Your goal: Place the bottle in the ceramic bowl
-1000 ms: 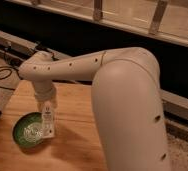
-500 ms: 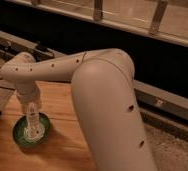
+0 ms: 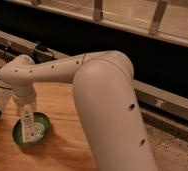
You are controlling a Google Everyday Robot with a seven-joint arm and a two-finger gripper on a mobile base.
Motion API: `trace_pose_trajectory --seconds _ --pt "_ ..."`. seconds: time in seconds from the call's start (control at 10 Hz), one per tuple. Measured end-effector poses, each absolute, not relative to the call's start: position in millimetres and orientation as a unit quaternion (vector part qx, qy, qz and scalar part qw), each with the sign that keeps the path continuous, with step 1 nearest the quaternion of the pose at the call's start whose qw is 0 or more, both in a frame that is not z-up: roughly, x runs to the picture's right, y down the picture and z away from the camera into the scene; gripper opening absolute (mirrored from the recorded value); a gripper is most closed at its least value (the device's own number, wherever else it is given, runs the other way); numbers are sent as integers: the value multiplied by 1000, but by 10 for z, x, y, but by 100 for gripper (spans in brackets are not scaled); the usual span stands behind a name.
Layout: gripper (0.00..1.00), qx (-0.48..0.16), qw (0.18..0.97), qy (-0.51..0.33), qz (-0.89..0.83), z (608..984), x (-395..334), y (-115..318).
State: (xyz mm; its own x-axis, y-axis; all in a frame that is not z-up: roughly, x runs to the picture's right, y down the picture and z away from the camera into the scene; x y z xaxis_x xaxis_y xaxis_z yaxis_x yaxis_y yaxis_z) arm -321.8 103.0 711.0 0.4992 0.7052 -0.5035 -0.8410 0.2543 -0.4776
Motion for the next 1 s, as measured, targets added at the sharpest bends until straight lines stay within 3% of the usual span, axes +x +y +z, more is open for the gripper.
trace_pose_trajectory --seconds 0.5,1.0 --pt "79 -363 786 94 491 7111 -3218 1036" --pt "80 -362 786 94 492 7114 -3210 1032"
